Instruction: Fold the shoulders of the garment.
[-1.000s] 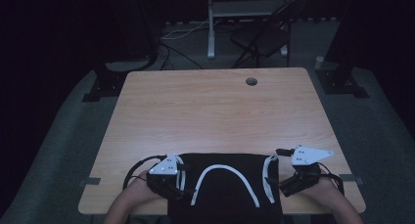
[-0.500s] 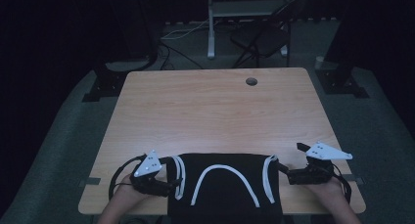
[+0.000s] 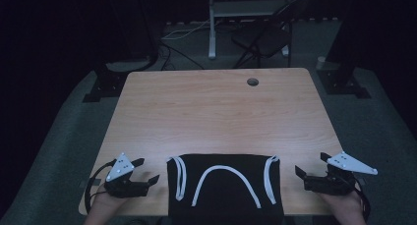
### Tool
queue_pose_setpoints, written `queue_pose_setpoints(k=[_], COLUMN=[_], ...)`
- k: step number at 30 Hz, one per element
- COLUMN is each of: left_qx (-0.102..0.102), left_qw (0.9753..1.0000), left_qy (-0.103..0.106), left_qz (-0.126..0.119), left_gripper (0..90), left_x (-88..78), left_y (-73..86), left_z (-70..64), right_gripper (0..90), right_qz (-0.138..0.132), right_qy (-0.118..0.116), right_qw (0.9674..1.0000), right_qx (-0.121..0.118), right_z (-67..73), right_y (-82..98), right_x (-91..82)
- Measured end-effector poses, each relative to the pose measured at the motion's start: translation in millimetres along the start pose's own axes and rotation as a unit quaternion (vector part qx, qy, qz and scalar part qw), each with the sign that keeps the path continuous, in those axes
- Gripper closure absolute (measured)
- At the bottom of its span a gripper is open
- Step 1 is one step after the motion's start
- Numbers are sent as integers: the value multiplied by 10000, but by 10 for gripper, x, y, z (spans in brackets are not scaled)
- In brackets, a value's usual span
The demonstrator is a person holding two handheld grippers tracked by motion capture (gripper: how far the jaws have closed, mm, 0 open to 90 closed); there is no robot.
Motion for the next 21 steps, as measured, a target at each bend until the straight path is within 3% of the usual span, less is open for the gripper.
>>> queue_pose_setpoints(k=[2,5,8,12,21], left_qx=[-57,-140,-112,-255,-237], left_qw=[10000,9998,9998,9995,9996], left_qy=[40,-69,-138,-146,-144], left_qz=[-37,-112,-86,-64,42], left_gripper=[198,198,197,198,198], left_x=[-26,-104,-134,-137,-107], left_y=[5,48,75,131,145], left_z=[17,103,139,198,194], right_gripper=[13,13,13,13,13], right_qz=[-24,10,5,103,163], right_qy=[50,110,196,283,214], right_qw=[10000,9999,9996,9990,9990], right_qx=[39,128,225,333,344], right_z=[-21,-78,-122,-168,-165], right_y=[15,74,94,155,171], right_x=[-14,-69,-131,-174,-166])
Point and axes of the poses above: each handheld gripper's, and its own axes: x roughly forward along the jaws, y roughly out of its underside, z roughly to its left, the point moved 9 cm from there along x, roughly forward along the jaws, and after that the axes turned 9 degrees about -z, right-handed, at the moved point
